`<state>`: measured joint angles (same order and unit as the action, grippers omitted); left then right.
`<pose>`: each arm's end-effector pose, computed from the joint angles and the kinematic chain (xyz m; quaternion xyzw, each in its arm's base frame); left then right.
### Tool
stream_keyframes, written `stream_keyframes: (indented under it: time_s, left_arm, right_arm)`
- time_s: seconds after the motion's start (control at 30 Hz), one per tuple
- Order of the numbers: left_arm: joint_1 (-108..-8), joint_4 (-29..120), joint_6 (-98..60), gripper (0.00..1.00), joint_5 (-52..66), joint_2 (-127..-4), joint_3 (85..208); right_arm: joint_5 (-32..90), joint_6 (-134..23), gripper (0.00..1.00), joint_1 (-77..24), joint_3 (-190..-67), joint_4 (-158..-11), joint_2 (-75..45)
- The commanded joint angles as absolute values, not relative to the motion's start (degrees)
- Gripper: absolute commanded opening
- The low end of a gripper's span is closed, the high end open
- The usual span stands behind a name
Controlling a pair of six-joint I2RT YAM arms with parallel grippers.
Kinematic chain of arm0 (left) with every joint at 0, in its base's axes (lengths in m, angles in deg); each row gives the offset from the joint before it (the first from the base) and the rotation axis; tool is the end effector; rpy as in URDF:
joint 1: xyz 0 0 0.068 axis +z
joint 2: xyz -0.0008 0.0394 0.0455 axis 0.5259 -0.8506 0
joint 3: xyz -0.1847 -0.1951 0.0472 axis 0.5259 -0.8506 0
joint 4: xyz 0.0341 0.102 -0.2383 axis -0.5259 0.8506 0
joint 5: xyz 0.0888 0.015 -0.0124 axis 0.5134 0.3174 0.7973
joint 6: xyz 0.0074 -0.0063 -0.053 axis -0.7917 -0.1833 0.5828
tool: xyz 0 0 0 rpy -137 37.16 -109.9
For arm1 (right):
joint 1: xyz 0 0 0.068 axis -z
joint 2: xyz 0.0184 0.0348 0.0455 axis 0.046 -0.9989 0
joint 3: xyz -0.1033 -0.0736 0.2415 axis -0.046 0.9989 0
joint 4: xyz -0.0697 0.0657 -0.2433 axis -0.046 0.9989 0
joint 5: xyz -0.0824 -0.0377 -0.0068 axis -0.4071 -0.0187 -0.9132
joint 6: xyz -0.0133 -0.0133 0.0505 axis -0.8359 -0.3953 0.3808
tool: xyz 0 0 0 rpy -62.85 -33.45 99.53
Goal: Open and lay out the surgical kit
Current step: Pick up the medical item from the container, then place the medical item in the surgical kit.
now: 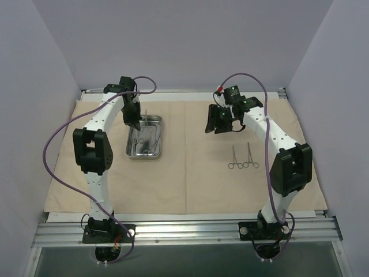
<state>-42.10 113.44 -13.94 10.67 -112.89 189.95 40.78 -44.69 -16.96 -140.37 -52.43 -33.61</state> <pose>0.4386 -0.0831 0.2566 -0.0507 0.9876 -0.0709 0.1302 0.3664 0.1434 0.3042 -0.0809 0.9083 0.2722 0.3071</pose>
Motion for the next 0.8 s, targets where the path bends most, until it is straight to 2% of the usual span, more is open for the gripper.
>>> stream_keyframes:
  time_s: [0.0, 0.1, 0.2, 0.33, 0.47, 0.57, 0.63, 0.77]
  left_arm:
    - [-41.7, 113.5, -15.4, 0.02, 7.7, -107.4, 187.7]
    - [-41.7, 109.2, -16.5, 0.02, 0.3, -102.7, 184.7]
    - [-41.7, 104.2, -16.1, 0.02, -8.8, -97.8, 179.9]
    - [-43.1, 99.6, -11.5, 0.02, -12.1, -90.2, 173.8]
    - [-46.9, 100.2, -6.9, 0.02, -6.0, -85.8, 172.8]
    - [-51.4, 100.3, -1.4, 0.02, 3.0, -82.6, 172.4]
    - [-53.7, 101.7, 1.8, 0.02, 9.8, -81.8, 172.9]
    - [-58.3, 104.8, 4.2, 0.02, 14.6, -82.9, 174.7]
  right_arm:
    - [44.5, -45.3, 0.46, -17.5, -143.8, -51.4, -35.0]
    - [50.4, -45.1, 0.46, -17.5, -145.3, -53.1, -35.8]
    - [60.2, -43.7, 0.53, -17.6, -146.8, -58.8, -36.1]
    - [67.4, -38.6, 0.55, -18.1, -147.5, -65.6, -35.8]
    - [60.3, -35.2, 0.55, -20.1, -154.0, -60.4, -37.5]
    - [53.2, -32.1, 0.54, -23.2, -159.6, -54.7, -39.7]
    - [48.3, -28.5, 0.55, -25.6, -161.4, -53.4, -40.0]
    - [42.6, -26.6, 0.55, -29.9, -167.5, -49.3, -42.5]
